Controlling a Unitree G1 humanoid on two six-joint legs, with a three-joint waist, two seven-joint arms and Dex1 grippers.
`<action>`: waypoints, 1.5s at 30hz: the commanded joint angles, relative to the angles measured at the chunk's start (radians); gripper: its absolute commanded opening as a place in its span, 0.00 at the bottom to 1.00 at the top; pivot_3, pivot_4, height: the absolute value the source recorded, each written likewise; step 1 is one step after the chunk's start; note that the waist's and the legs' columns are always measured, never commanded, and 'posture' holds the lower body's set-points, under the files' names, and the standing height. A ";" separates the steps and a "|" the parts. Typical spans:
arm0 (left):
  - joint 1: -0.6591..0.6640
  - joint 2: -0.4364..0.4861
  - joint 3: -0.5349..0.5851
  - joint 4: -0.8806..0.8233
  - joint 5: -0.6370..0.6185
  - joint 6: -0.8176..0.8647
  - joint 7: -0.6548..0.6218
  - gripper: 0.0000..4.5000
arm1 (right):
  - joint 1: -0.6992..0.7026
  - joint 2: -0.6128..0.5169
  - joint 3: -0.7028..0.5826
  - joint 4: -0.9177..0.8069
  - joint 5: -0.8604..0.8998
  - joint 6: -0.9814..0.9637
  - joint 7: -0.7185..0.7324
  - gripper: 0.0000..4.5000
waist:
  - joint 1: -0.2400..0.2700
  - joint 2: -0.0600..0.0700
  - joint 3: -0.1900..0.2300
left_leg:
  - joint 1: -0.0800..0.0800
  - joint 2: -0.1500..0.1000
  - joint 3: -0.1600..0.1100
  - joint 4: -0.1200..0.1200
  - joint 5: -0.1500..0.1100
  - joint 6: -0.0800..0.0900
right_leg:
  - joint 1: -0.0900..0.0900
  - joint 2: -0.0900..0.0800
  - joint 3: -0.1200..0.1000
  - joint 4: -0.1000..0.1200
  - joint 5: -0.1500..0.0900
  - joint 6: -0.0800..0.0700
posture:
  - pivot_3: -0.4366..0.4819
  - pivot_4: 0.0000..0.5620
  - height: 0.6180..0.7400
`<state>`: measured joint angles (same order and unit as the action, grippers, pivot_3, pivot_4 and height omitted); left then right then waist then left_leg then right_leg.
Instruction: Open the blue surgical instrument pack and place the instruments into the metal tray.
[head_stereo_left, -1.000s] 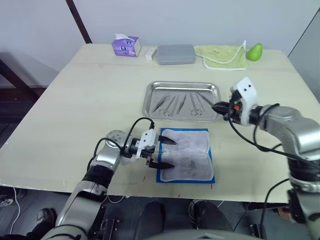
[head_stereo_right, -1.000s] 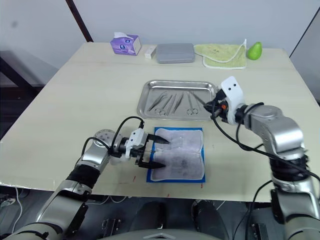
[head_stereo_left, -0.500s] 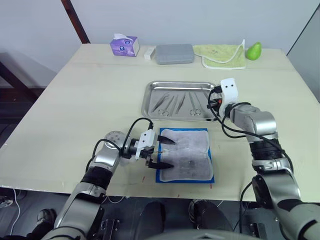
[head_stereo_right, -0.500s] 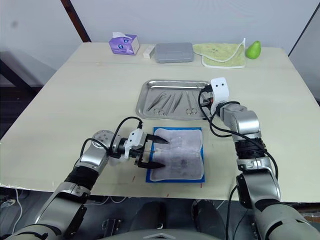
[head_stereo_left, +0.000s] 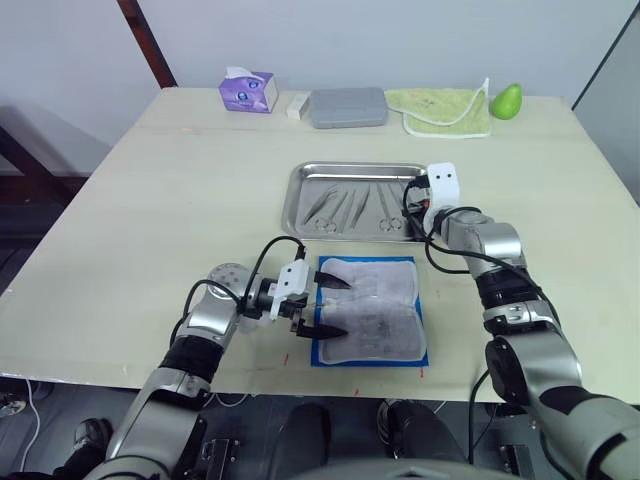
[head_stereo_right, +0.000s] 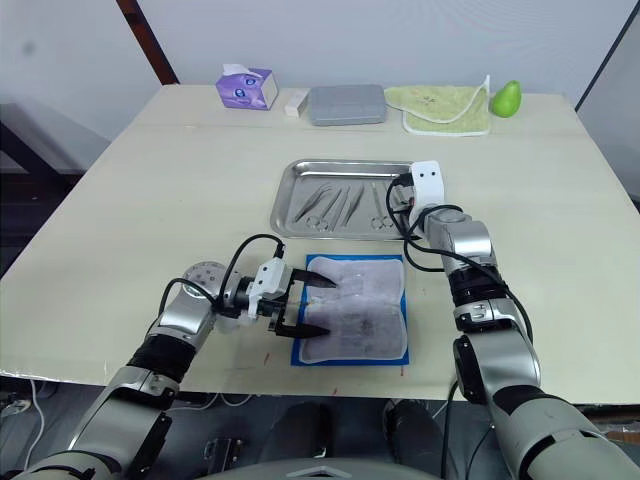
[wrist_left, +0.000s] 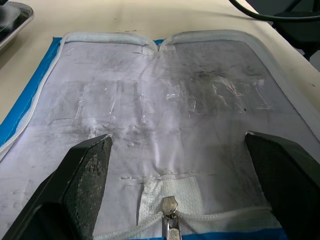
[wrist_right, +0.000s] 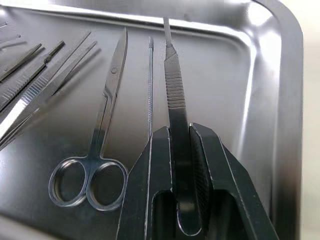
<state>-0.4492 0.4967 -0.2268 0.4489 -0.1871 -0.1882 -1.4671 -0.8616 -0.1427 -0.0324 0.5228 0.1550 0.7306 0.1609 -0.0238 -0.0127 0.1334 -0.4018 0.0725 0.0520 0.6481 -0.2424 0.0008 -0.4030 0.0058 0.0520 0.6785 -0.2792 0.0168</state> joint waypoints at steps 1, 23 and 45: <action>0.038 0.008 -0.029 0.036 0.034 0.033 0.008 1.00 | -0.037 0.003 0.000 -0.006 -0.012 -0.034 0.004 0.22 | -0.002 0.000 0.000 | 0.000 0.000 0.000 0.000 0.000 0.000 | 0.000 0.000 0.000 0.000 0.000 0.000 | 0.48 0.27 1.00; 0.131 -0.031 0.218 -0.392 -0.328 0.412 0.220 1.00 | 0.395 -0.129 -0.001 -0.694 0.249 -0.365 0.544 0.72 | -0.014 -0.002 0.006 | -0.014 0.001 -0.004 0.001 0.000 0.000 | -0.010 0.000 -0.006 -0.001 0.000 0.001 | 0.48 0.27 1.00; 0.595 0.097 0.619 -0.707 -0.556 0.625 0.466 1.00 | 0.901 -0.518 -0.234 -0.841 0.457 -0.493 0.962 0.99 | -0.009 -0.010 0.020 | -0.012 0.000 -0.005 0.002 0.000 0.000 | -0.008 -0.003 -0.006 -0.001 0.000 0.001 | 0.48 0.27 1.00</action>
<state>0.1373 0.5828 0.3415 -0.2251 -0.7121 0.4466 -1.0038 0.0299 -0.6480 -0.2132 -0.2725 0.5712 0.2631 1.1034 -0.0329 -0.0225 0.1530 -0.4142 0.0729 0.0474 0.6499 -0.2424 0.0004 -0.4116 0.0030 0.0463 0.6778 -0.2795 0.0176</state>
